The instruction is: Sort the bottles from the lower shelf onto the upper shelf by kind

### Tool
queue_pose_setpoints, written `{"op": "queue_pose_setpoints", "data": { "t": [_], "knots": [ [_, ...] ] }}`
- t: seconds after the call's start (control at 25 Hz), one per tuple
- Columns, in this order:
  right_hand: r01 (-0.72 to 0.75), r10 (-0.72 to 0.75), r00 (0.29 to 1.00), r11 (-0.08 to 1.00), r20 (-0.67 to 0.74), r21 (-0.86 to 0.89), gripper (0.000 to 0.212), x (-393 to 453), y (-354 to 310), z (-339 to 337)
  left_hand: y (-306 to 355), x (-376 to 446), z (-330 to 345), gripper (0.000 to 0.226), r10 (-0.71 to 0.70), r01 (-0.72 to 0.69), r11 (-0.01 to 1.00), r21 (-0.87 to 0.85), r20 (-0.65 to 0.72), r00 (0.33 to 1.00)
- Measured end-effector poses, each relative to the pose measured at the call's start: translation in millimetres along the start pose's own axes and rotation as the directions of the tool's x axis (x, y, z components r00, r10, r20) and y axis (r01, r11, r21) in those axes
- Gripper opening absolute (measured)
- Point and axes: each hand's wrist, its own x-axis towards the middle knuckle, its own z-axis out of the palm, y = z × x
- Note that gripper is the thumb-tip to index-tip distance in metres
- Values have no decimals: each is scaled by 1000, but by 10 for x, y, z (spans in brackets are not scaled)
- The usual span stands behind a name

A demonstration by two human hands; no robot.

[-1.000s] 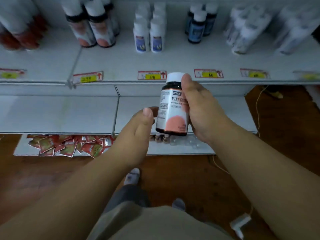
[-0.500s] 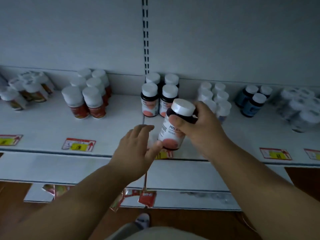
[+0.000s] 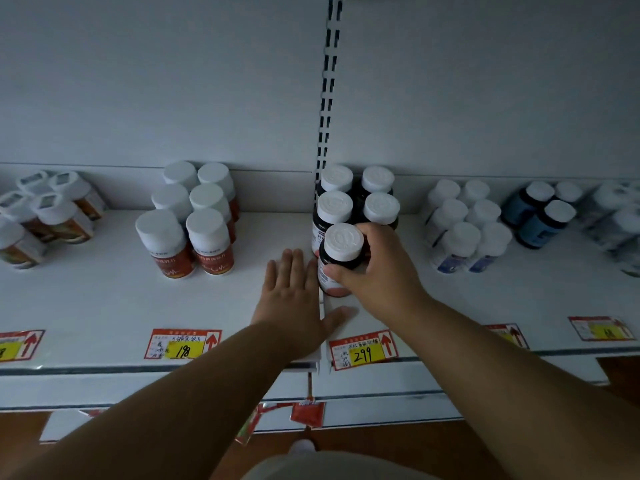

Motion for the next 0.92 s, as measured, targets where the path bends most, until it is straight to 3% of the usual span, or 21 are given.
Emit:
{"op": "queue_pose_setpoints", "data": {
  "t": [0.16,0.28,0.44,0.52,0.64,0.76,0.92],
  "knots": [
    [-20,20,1000,1000,4,-16,53,-24,-57,-19,-6,18,-2,103,-9,8,1000,-8,-16,1000],
    [-39,39,999,999,1,20,68,-163,-99,-135,-4,-92,-93,93,-24,19,995,-99,-56,998],
    [67,-73,996,991,-47,-119,66,-638,44,-533,209,-718,-168,71,-124,32,947,-319,-270,955],
    [67,-77,996,983,-51,-172,61,-905,187,-765,504,-1008,-116,59,-81,-44,948,-315,-374,924],
    [102,-111,994,968,-24,-228,59,-1311,393,-1169,1165,-1190,-54,56,20,-136,956,-260,-403,915],
    [54,-51,999,953,17,-297,64,-1792,697,-1709,1978,-1276,11,57,69,-167,957,-237,-371,926],
    [-42,31,999,947,-38,-319,58,-2323,1224,-2279,2816,-1312,159,51,193,-254,946,-200,-281,940]
  ]
}}
